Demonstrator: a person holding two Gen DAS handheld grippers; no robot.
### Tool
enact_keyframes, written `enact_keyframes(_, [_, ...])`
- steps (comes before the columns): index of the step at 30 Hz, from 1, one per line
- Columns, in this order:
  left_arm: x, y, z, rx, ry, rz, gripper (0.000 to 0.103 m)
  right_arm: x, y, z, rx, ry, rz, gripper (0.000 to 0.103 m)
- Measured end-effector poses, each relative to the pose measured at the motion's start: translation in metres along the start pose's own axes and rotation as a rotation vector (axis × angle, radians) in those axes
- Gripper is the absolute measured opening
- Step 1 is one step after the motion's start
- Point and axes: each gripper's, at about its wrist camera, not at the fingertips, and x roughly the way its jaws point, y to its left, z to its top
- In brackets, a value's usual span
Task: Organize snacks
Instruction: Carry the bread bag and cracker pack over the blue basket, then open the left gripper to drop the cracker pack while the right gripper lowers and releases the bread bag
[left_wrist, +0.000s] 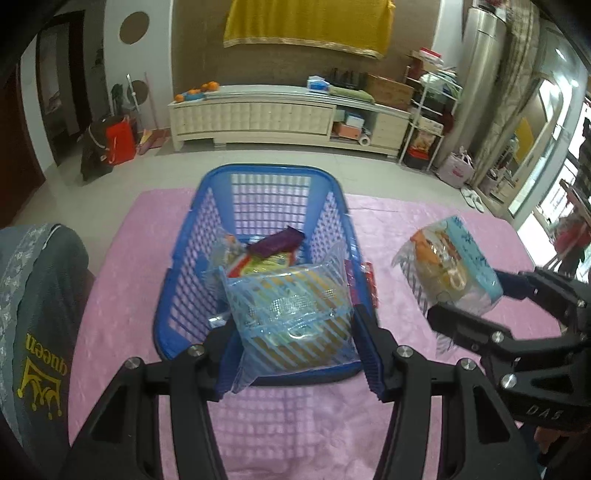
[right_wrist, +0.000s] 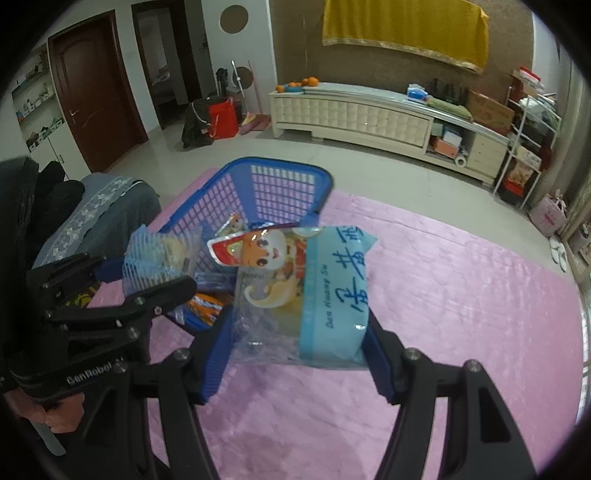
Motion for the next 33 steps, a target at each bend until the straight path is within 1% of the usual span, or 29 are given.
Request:
enact_keyframes(6, [0.021,0.019,0.005,-0.036,0.022,-0.033,0.054,0.025,0.012,0.002,0.004,0.036,0.01,0.069])
enact_keyframes(9, [0.037,0.024,0.003,-0.053,0.054,-0.037,0.054,0.029,0.013,-0.003,0.007,0.033,0.02,0.069])
enact_keyframes(11, [0.045,0.025,0.0,-0.068,0.076,-0.03,0.054,0.032,0.01,-0.004,0.017,0.03,0.022,0.069])
enact_keyframes(14, [0.052,0.023,-0.005,-0.08,0.11,-0.018,0.054,0.037,0.004,-0.003,0.04,0.052,0.019,0.069])
enact_keyframes(15, [0.052,0.021,-0.008,-0.08,0.113,-0.01,0.054,0.038,0.004,-0.002,0.047,0.052,0.018,0.069])
enact_keyframes(16, [0.051,0.02,-0.01,-0.079,0.11,-0.002,0.056,0.037,0.003,-0.001,0.055,0.05,0.017,0.069])
enact_keyframes(20, [0.043,0.021,-0.011,-0.093,0.113,0.005,0.071,0.028,0.0,0.003,0.066,0.032,0.029,0.069])
enact_keyframes(23, [0.032,0.024,-0.009,-0.101,0.095,0.047,0.072,0.021,0.004,0.003,0.059,0.014,0.04,0.069])
enact_keyframes(27, [0.016,0.036,-0.009,-0.13,0.066,0.05,0.072,0.018,0.008,0.002,0.041,0.024,0.061,0.07])
enact_keyframes(30, [0.006,0.043,-0.009,-0.136,0.051,0.078,0.072,0.017,0.012,0.006,0.01,0.038,0.074,0.07])
enact_keyframes(33, [0.0,0.052,-0.01,-0.143,0.038,0.1,0.072,0.018,0.019,0.016,-0.01,0.025,0.072,0.07])
